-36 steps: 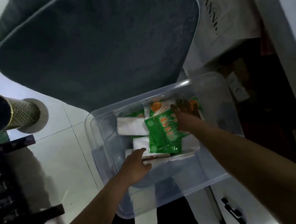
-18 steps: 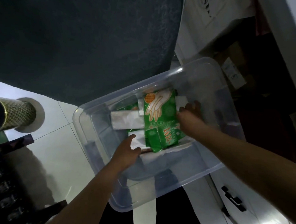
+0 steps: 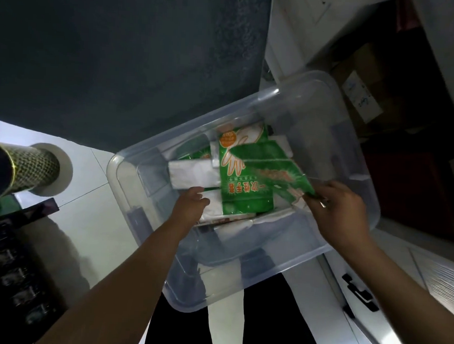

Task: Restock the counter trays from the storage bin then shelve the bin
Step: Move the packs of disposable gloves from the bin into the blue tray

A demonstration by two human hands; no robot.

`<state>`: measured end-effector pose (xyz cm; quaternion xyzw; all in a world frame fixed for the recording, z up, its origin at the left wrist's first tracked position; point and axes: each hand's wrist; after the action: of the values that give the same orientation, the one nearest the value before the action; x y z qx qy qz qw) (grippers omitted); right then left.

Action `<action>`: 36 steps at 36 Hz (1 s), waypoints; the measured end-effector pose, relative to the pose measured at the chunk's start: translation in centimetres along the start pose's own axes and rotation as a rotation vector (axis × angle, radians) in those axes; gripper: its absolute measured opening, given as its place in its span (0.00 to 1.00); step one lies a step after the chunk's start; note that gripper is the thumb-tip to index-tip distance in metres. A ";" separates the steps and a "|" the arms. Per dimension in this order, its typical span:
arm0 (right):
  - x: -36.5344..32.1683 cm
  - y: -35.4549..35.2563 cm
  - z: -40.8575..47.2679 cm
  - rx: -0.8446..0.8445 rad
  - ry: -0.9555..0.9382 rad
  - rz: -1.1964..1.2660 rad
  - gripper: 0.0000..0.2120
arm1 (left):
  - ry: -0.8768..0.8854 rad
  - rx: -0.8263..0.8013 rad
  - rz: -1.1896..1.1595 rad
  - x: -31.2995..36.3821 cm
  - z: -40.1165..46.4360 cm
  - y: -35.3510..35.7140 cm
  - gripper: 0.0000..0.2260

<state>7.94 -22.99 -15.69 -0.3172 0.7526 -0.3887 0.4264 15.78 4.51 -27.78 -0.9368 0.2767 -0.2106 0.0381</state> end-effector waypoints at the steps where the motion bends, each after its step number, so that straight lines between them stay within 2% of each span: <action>1: 0.1 -0.2 -0.3 0.023 0.037 0.039 0.03 | -0.015 0.002 -0.016 -0.1 0.0 0.4 0.19; 5: 0.3 -0.6 -1.6 0.098 0.222 0.200 0.06 | -0.023 -0.011 -0.012 0.0 0.4 2.2 0.20; 7: -0.1 -0.8 -2.0 0.118 0.291 0.258 0.06 | -0.026 -0.002 -0.020 0.5 0.7 3.0 0.23; 12: -0.9 -1.7 -2.5 0.126 0.339 0.373 0.05 | 0.005 0.046 -0.139 2.1 1.6 5.6 0.31; 15: -0.8 -2.2 -3.2 0.104 0.379 0.501 0.09 | 0.009 0.098 -0.174 3.4 2.3 7.2 0.24; 18: -0.2 -2.6 -4.0 0.109 0.419 0.616 0.15 | -0.070 0.179 -0.226 4.3 2.7 8.2 0.28; 20: 0.2 -2.9 -4.4 0.117 0.434 0.649 0.16 | -0.090 0.213 -0.242 4.4 2.8 8.5 0.27; 23: 0.6 -3.4 -4.8 0.152 0.466 0.684 0.18 | -0.057 0.144 -0.240 4.5 2.8 8.8 0.18; 27: 0.9 -4.1 -5.2 0.170 0.470 0.707 0.18 | -0.026 0.089 -0.337 5.4 2.6 8.8 0.11; 29: 0.9 -4.5 -5.4 0.166 0.463 0.707 0.18 | -0.040 0.039 -0.419 6.1 2.4 8.6 0.11; 32: 0.9 -5.0 -5.7 0.167 0.445 0.728 0.20 | -0.081 -0.041 -0.525 7.1 2.3 8.0 0.17; 36: 1.2 -5.5 -6.2 0.174 0.405 0.749 0.20 | -0.088 -0.087 -0.525 7.6 1.8 7.3 0.16</action>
<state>2.74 -24.74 -9.34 0.0973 0.8487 -0.3236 0.4068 18.63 -5.75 -27.97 -0.9855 0.0313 -0.1602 -0.0463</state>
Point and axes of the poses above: each hand's wrist, its own z-axis towards the middle knuckle, its own y-axis out of the palm, x = y × z, and after that the axes turned 3 degrees about -x, right-handed
